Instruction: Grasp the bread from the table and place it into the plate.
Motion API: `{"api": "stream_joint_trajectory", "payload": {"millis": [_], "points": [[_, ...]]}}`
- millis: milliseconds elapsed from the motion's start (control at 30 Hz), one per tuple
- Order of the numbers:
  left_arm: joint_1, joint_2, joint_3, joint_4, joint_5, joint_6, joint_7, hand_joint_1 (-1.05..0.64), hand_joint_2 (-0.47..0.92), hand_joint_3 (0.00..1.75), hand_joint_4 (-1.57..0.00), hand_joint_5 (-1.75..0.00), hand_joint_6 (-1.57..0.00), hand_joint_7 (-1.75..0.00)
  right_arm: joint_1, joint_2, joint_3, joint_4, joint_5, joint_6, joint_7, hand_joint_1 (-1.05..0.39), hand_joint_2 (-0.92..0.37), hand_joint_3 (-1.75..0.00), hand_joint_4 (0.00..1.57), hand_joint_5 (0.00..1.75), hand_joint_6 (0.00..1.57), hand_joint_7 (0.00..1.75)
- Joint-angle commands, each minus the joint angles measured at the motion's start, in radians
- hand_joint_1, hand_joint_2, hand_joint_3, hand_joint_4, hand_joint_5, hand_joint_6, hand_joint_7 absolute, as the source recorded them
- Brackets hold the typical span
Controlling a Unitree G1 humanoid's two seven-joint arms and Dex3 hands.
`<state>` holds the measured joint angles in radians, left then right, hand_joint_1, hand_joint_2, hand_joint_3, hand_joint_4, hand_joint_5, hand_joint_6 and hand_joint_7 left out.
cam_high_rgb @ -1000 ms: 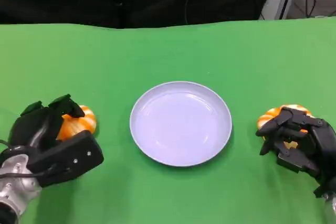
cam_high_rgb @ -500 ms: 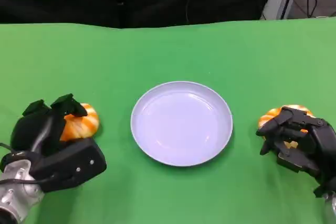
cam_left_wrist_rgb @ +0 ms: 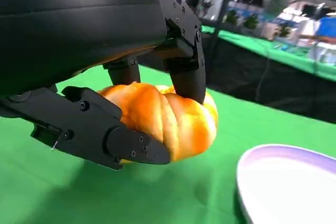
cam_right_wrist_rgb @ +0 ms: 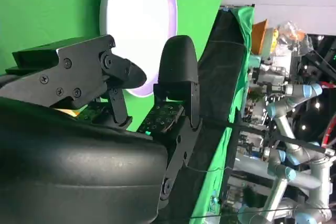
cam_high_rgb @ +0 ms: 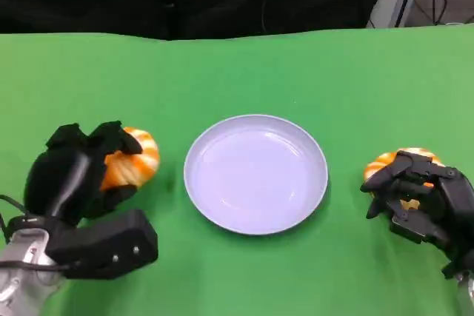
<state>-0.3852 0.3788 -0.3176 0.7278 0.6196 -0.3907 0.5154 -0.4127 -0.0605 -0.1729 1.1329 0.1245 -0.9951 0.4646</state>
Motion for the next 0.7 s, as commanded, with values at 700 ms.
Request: {"api": "stream_joint_trajectory", "payload": {"millis": [700], "points": [[0.009,-0.041,0.003,-0.241,0.032,0.016,-0.06,-0.11,0.92,0.31,-0.41,-1.68,-0.6,-1.32,-0.006,-0.006,0.001,0.002,-0.001,-0.009,-0.008,0.08,-0.79,-0.76,0.85,1.43,0.88,1.03]]}}
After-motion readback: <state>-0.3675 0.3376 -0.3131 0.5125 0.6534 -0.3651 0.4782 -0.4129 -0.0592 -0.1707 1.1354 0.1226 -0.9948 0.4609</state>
